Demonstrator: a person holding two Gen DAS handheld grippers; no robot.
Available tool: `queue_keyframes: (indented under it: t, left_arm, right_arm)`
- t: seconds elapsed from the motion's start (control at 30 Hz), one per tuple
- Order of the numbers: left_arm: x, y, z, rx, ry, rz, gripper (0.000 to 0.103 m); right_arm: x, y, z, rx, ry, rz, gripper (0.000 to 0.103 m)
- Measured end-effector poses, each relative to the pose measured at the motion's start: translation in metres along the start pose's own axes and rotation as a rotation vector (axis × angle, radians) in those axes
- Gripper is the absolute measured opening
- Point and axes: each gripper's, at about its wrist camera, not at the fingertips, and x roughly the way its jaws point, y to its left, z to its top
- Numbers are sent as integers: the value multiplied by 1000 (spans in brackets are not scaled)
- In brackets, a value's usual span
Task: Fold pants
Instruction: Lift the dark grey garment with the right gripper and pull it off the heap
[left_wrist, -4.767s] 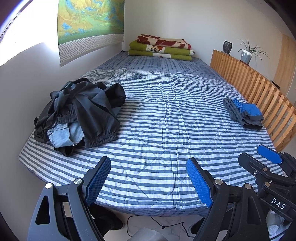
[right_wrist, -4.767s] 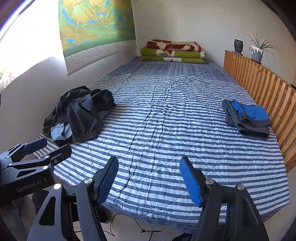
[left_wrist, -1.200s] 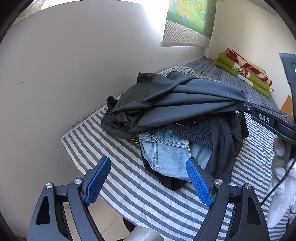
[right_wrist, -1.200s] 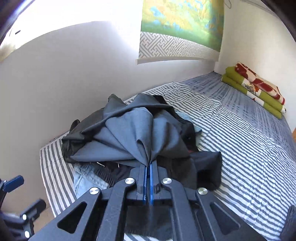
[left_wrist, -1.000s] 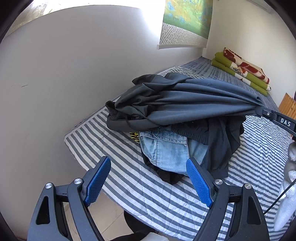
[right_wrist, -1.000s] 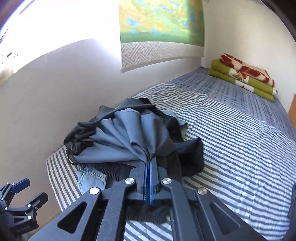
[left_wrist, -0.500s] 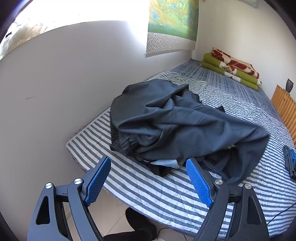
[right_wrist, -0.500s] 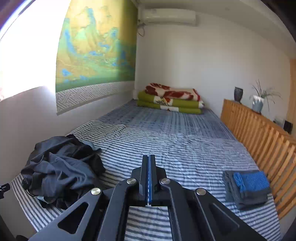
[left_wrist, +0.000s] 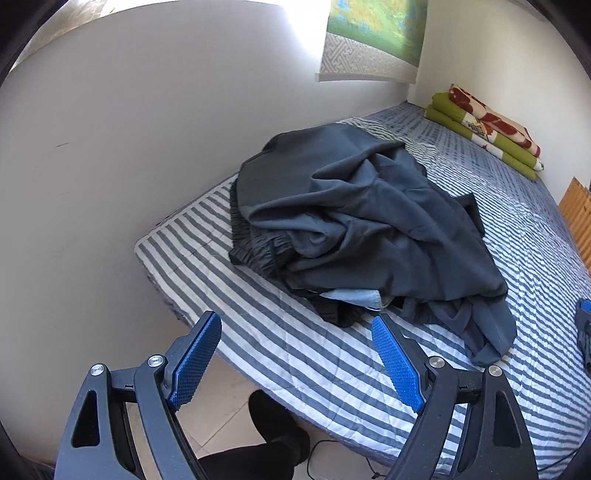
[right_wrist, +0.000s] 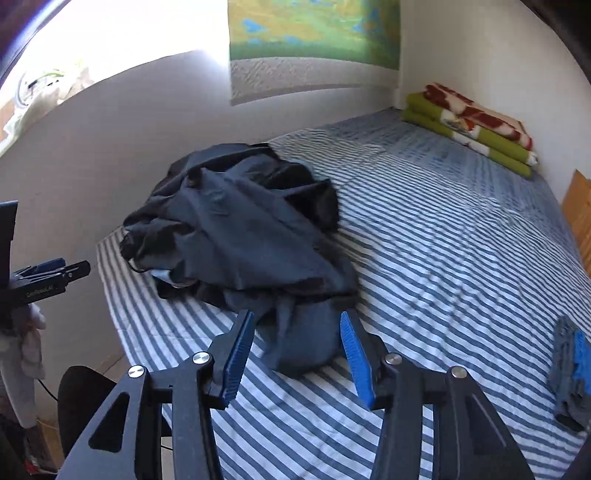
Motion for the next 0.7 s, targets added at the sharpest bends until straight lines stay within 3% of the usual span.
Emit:
queue_keyframes:
  t: [0.13, 0.23, 0.33, 0.43, 0.57, 0.6, 0.63, 0.7]
  left_arm:
    - [3, 35, 1, -70, 3, 25, 86]
    - [6, 60, 1, -106, 1, 46, 86]
    - [10, 86, 2, -150, 1, 53, 86]
    - [13, 107, 2, -180, -2, 80, 86]
    - [21, 120, 0, -197, 18, 88, 86]
    - [21, 121, 0, -197, 20, 89, 86]
    - [21, 122, 0, -196, 20, 87, 86]
    - [19, 120, -1, -191, 16, 85, 86]
  right_arm:
    - [56, 74, 38, -76, 2, 140, 58]
    - [101, 131, 63, -112, 35, 239, 60]
    - [138, 183, 75, -204, 61, 283, 60]
    - [175, 232, 79, -331, 83, 232, 62]
    - [218, 261, 78, -449, 109, 68, 60]
    - [223, 259, 80, -444, 125, 72, 36]
    - [223, 255, 83, -425, 136, 81, 4]
    - [202, 236, 94, -340, 87, 68, 2]
